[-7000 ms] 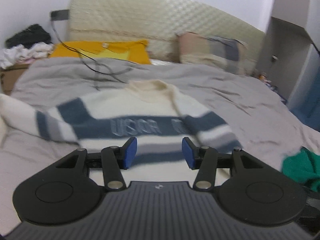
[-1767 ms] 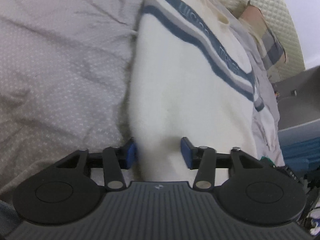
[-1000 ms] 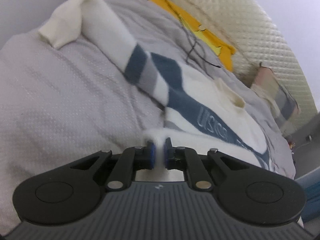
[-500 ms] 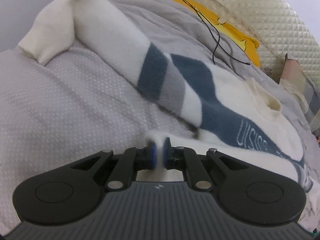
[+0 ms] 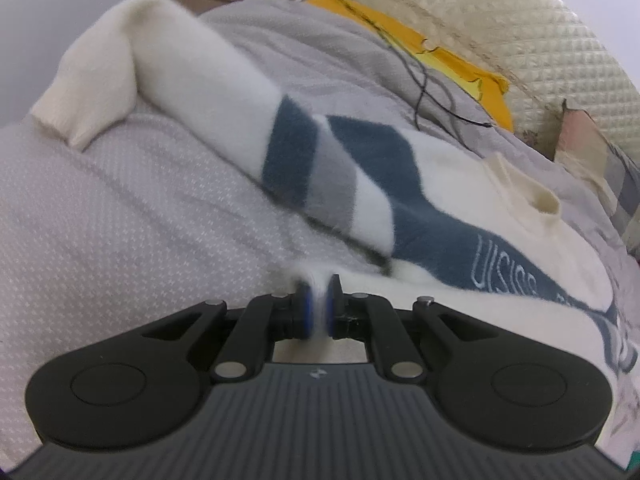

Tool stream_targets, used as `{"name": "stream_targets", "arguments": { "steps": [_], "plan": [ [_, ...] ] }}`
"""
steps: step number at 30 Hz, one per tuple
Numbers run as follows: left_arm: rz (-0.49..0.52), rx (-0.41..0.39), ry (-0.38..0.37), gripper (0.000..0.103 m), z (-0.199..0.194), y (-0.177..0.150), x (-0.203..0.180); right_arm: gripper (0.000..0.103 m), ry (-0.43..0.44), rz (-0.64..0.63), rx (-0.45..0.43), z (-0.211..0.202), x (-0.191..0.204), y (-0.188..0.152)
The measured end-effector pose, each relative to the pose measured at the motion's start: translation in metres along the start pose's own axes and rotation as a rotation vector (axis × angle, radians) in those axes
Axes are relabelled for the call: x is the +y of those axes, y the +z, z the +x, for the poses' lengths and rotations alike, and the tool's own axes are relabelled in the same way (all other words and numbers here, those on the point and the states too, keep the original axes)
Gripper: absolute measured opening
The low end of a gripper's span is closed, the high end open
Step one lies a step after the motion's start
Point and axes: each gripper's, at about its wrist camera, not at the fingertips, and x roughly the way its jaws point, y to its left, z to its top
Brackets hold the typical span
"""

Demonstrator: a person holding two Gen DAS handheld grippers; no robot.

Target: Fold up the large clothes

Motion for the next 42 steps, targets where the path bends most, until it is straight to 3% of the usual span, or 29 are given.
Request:
{"name": "stream_targets", "arguments": {
  "steps": [5,11,16,19,23,29,34,40,42],
  "plan": [
    [0.04,-0.033,-0.042,0.008,-0.045,-0.017,-0.009,0.01,0.03,-0.042,-0.129,-0.038,0.013,0.005],
    [0.088,-0.037,-0.2,0.008,-0.122,-0.044,-0.021,0.01,0.017,-0.029,-0.251,-0.102,0.015,0.009],
    [0.02,0.103,-0.362,0.007,-0.17,-0.065,-0.017,0.009,-0.051,-0.038,-0.336,-0.157,0.011,0.017],
    [0.023,0.188,-0.401,0.007,-0.19,-0.08,-0.021,0.008,-0.117,-0.025,-0.364,-0.179,0.004,0.019],
    [0.082,0.277,-0.37,0.007,-0.199,-0.1,-0.032,0.007,-0.235,-0.011,-0.356,-0.19,-0.003,0.017],
    [0.201,0.357,-0.235,0.006,-0.185,-0.124,-0.038,0.007,-0.409,0.074,-0.313,-0.158,-0.027,0.012],
    [0.23,0.395,-0.166,0.006,-0.167,-0.126,-0.032,0.007,-0.45,0.15,-0.303,-0.15,-0.047,0.011],
    [0.248,0.388,-0.146,0.008,-0.172,-0.127,-0.03,0.01,-0.421,0.135,-0.341,-0.157,-0.041,0.006],
    [0.261,0.384,-0.142,0.02,-0.175,-0.126,-0.033,0.011,-0.414,0.113,-0.368,-0.164,-0.034,0.004]
  ]
}}
